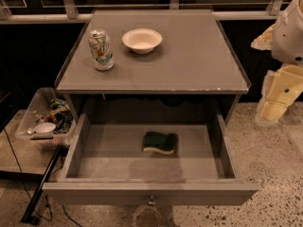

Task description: Pick sponge from top drawer and place on counter

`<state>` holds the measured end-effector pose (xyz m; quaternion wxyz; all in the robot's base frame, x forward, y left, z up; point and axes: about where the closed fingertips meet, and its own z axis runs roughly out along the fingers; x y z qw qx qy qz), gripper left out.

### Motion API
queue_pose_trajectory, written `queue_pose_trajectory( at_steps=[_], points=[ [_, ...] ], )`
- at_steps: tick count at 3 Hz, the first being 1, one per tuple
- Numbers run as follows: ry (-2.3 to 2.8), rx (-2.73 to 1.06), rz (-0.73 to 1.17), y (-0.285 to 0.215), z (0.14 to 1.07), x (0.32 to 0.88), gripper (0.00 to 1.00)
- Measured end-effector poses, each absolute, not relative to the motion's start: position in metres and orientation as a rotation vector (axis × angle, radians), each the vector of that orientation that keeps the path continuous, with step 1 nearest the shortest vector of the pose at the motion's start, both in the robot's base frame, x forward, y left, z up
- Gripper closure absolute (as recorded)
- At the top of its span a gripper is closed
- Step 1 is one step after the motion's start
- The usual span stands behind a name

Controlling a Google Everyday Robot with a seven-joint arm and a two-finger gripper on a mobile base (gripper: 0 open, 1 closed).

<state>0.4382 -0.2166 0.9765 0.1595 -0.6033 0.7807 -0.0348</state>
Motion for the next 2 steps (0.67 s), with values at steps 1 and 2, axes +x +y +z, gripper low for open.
queue_pose_trajectory(
  at_steps=[1, 2],
  points=[
    [2.228, -1.717, -0.116, -0.214, 0.975, 0.441, 0.00],
    [2.192, -1.688, -0.045, -0.205, 0.953, 0.449, 0.00]
  ],
)
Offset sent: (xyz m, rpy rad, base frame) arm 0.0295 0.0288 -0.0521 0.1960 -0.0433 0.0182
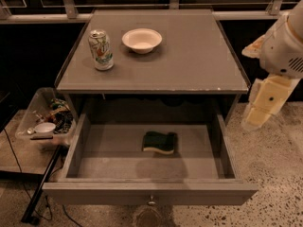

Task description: Pick sponge from top drawer and place on counter

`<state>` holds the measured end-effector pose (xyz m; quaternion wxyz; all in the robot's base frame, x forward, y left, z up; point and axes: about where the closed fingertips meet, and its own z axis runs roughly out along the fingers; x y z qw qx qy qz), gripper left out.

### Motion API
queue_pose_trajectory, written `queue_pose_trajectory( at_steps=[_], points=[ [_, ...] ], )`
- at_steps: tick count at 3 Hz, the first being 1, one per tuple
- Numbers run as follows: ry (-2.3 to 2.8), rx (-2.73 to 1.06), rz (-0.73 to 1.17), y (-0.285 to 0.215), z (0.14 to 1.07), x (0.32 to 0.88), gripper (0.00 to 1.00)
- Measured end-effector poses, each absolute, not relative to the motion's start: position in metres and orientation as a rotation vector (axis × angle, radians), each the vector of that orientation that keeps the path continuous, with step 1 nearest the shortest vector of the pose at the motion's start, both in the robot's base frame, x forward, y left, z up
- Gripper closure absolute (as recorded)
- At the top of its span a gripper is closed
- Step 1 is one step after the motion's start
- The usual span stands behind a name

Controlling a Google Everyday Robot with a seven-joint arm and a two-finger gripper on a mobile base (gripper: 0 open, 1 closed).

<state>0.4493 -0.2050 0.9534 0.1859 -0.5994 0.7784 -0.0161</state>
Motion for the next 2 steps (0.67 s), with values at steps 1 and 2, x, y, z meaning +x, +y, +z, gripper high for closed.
queue_pose_trajectory(
  at_steps=[1, 2],
  points=[
    [2.112, -1.613, 0.083, -0.196, 0.928, 0.465, 0.00],
    [2.030, -1.464, 0.204, -0.198, 0.907, 0.476, 0.00]
  ],
)
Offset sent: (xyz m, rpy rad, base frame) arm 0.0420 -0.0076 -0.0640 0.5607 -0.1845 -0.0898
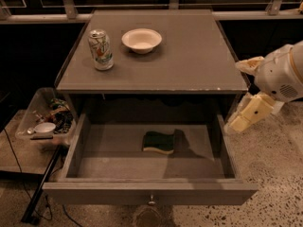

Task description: Pick sponge from top drawer and place on counter

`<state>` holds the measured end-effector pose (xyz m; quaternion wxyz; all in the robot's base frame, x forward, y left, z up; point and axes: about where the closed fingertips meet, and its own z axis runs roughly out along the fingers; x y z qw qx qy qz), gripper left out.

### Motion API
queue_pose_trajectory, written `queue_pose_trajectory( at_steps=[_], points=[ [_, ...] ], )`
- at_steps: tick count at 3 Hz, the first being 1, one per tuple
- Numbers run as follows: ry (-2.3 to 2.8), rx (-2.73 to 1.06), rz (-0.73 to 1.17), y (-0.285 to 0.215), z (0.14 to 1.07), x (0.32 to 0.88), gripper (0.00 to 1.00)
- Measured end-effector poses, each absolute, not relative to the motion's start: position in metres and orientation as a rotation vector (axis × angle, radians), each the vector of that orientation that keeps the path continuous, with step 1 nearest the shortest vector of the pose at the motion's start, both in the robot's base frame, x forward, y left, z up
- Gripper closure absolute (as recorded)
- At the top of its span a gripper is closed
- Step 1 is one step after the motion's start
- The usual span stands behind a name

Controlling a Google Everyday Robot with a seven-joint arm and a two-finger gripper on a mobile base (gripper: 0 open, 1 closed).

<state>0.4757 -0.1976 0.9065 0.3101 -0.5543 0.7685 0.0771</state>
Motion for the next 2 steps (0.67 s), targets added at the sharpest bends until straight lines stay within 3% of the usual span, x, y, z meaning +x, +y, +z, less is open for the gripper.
queue_pose_trajectory(
  at_steps=[2],
  points=[
    [1.997, -1.381, 0.281, -0.1907, 0.8819, 0.4776, 0.00]
  ],
)
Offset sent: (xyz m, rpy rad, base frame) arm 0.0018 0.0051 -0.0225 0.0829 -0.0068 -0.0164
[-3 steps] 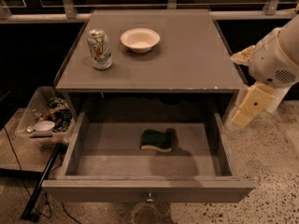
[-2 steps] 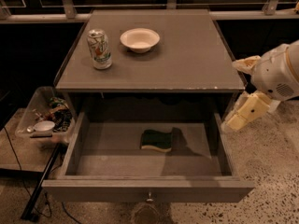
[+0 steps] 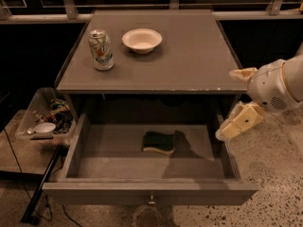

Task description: Pick sponge from top drawer and place on counter

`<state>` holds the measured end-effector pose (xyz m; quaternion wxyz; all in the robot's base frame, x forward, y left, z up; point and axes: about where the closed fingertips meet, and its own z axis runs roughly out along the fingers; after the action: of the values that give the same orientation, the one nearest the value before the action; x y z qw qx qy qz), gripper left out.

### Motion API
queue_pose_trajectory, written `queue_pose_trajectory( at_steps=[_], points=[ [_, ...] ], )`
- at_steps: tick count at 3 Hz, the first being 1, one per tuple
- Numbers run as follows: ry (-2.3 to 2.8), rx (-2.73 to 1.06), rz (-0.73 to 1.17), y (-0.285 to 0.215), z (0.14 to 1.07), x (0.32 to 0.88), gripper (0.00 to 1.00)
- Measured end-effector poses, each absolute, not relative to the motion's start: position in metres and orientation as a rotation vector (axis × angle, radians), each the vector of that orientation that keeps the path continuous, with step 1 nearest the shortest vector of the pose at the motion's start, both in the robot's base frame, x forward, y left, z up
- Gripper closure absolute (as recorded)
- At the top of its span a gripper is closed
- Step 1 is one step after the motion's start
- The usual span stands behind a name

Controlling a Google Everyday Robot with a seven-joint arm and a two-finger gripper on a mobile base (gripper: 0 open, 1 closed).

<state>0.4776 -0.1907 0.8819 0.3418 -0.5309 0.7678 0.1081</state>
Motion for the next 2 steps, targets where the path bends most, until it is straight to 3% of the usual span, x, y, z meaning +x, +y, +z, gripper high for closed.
queue_pose_trajectory(
  at_steps=[2],
  points=[
    [2.075, -1.447, 0.383, -0.138, 0.810, 0.460, 0.00]
  ],
)
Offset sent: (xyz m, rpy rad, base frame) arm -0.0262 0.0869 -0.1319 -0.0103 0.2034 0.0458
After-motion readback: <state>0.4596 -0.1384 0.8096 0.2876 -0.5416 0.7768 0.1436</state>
